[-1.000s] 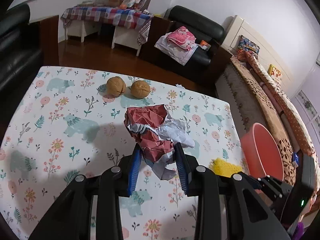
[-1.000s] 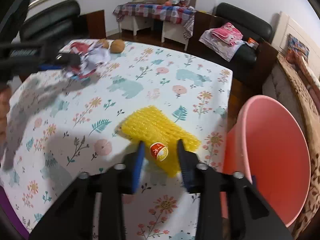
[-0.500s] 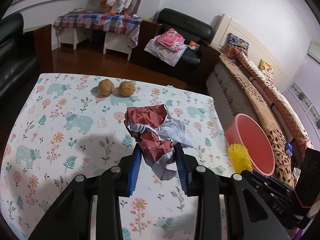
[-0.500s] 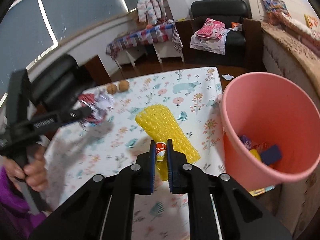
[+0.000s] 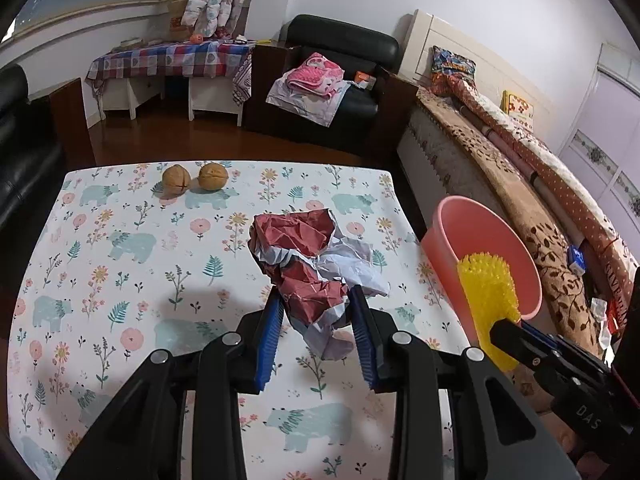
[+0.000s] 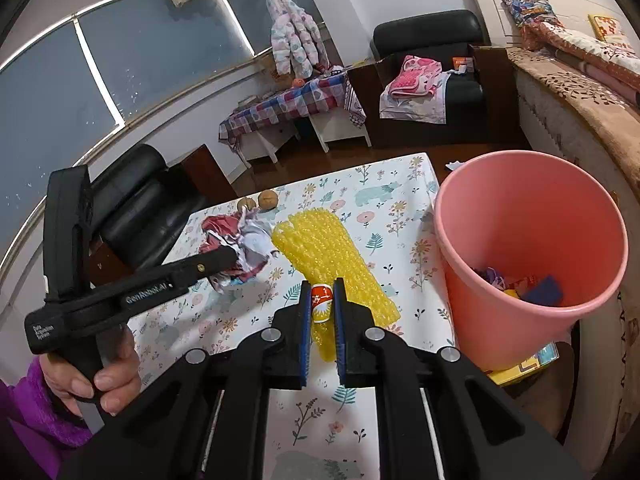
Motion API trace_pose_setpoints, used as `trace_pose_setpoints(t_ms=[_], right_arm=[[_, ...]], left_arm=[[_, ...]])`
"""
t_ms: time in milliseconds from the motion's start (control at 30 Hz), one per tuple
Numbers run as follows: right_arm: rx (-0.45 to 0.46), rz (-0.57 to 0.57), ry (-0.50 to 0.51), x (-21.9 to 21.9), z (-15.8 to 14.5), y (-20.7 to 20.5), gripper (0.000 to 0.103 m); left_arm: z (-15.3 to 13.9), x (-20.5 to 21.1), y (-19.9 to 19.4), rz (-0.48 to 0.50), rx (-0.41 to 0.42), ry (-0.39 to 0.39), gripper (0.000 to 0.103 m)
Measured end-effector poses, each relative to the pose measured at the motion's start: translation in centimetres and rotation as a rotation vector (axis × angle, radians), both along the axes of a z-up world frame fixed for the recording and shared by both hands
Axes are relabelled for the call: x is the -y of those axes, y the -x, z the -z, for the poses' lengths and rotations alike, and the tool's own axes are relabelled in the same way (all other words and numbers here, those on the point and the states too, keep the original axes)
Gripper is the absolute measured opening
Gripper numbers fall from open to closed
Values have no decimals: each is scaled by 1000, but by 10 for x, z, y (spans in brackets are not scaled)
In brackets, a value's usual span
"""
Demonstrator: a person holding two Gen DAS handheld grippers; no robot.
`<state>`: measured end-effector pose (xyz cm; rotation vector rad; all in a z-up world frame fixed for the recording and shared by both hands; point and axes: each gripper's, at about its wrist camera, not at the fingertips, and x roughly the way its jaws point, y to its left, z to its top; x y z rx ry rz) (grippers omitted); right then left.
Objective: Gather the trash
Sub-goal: 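Carry the paper and yellow net over the pink bucket and open both tools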
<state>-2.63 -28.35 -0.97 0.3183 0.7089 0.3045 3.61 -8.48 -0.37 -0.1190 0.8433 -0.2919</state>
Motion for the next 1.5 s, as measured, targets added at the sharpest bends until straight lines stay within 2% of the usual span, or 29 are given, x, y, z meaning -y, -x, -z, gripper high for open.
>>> trace_pose_setpoints(t_ms=[567,833,1033,1200,1500], right_arm=[[26,111,-19,33,0,2,10],[34,196,-12,59,-2,0,10],[41,267,-6,84,-1,-2,10],[34,325,-17,107,3,-6,10],[11,388,-28,135,18,-13,10]], left_arm=[[0,51,-6,93,27,-65,33],[-1,83,-16,158,38,-64,33],[-2,105,-21,217,55,-34,33],[-2,125,-27,266,49,-8,33],[6,163,-37,346,29,-13,33]])
